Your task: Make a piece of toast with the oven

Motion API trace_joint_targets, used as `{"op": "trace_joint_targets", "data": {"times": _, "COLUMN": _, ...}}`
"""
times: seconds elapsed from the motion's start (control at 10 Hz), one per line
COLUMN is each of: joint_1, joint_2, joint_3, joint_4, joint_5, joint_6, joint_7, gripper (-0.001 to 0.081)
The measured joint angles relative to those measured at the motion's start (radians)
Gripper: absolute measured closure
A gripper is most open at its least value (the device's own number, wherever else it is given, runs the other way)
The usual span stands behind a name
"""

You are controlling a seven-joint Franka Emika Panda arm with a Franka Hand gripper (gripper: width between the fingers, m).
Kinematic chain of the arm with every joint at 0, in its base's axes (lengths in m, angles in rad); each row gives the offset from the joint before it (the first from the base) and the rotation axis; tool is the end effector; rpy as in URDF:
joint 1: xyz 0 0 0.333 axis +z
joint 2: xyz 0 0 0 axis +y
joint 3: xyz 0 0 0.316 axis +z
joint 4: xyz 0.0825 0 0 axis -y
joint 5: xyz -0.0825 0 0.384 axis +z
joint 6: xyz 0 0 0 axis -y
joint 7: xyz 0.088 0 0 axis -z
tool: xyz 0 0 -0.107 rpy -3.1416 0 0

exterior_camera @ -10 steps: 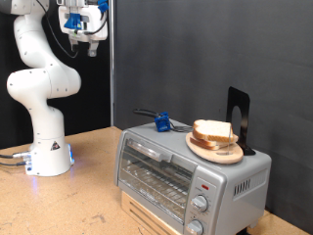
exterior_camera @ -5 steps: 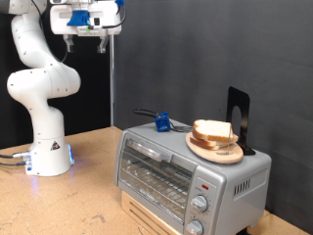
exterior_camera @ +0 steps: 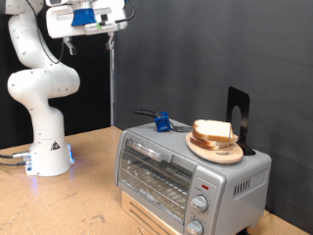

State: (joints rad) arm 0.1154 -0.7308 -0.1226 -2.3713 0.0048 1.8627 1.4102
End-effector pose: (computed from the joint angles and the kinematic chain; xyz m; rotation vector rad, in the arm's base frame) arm 0.3501 -0.0125 0.5918 -2.2439 1.8826 -0.1588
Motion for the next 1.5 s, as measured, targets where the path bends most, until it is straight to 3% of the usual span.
{"op": "trace_joint_targets", "data": {"times": 0.2, "joint_1": 0.012, "joint_2": 0.063, "joint_3": -0.002, "joint_4": -0.021, "joint_5": -0.074, "joint_6": 0.159, "joint_7": -0.154, "gripper": -0.0003}}
{"op": "trace_joint_targets", "data": {"times": 0.4, "joint_1": 0.015, "joint_2": 0.054, "joint_3": -0.013, "joint_4": -0.018, "joint_5": -0.022, "joint_6": 0.131, "joint_7": -0.148, "gripper": -0.0003}}
{"op": "trace_joint_targets", "data": {"times": 0.5, "joint_1": 0.032, "joint_2": 0.044, "joint_3": -0.041, "joint_4": -0.020, "joint_5": 0.030, "joint_6": 0.166, "joint_7": -0.227, "gripper": -0.0003}}
{"op": "trace_joint_targets", "data": {"times": 0.7, "joint_1": 0.107, "joint_2": 0.038, "joint_3": -0.122, "joint_4": -0.030, "joint_5": 0.114, "joint_6": 0.265, "joint_7": -0.471, "gripper": -0.0003}}
{"op": "trace_joint_targets", "data": {"times": 0.8, "joint_1": 0.158, "joint_2": 0.052, "joint_3": -0.167, "joint_4": -0.026, "joint_5": 0.150, "joint_6": 0.246, "joint_7": -0.591, "gripper": -0.0003}}
{"op": "trace_joint_targets", "data": {"times": 0.9, "joint_1": 0.192, "joint_2": 0.080, "joint_3": -0.192, "joint_4": -0.023, "joint_5": 0.159, "joint_6": 0.230, "joint_7": -0.646, "gripper": -0.0003}}
{"op": "trace_joint_targets", "data": {"times": 1.0, "joint_1": 0.204, "joint_2": 0.121, "joint_3": -0.192, "joint_4": -0.004, "joint_5": 0.159, "joint_6": 0.224, "joint_7": -0.664, "gripper": -0.0003}}
{"op": "trace_joint_targets", "data": {"times": 1.1, "joint_1": 0.201, "joint_2": 0.118, "joint_3": -0.192, "joint_4": -0.005, "joint_5": 0.159, "joint_6": 0.229, "joint_7": -0.660, "gripper": -0.0003}}
{"op": "trace_joint_targets", "data": {"times": 1.3, "joint_1": 0.211, "joint_2": 0.111, "joint_3": -0.208, "joint_4": -0.006, "joint_5": 0.165, "joint_6": 0.231, "joint_7": -0.753, "gripper": -0.0003}}
{"op": "trace_joint_targets", "data": {"times": 1.5, "joint_1": 0.229, "joint_2": 0.143, "joint_3": -0.210, "joint_4": -0.015, "joint_5": 0.171, "joint_6": 0.240, "joint_7": -0.782, "gripper": -0.0003}}
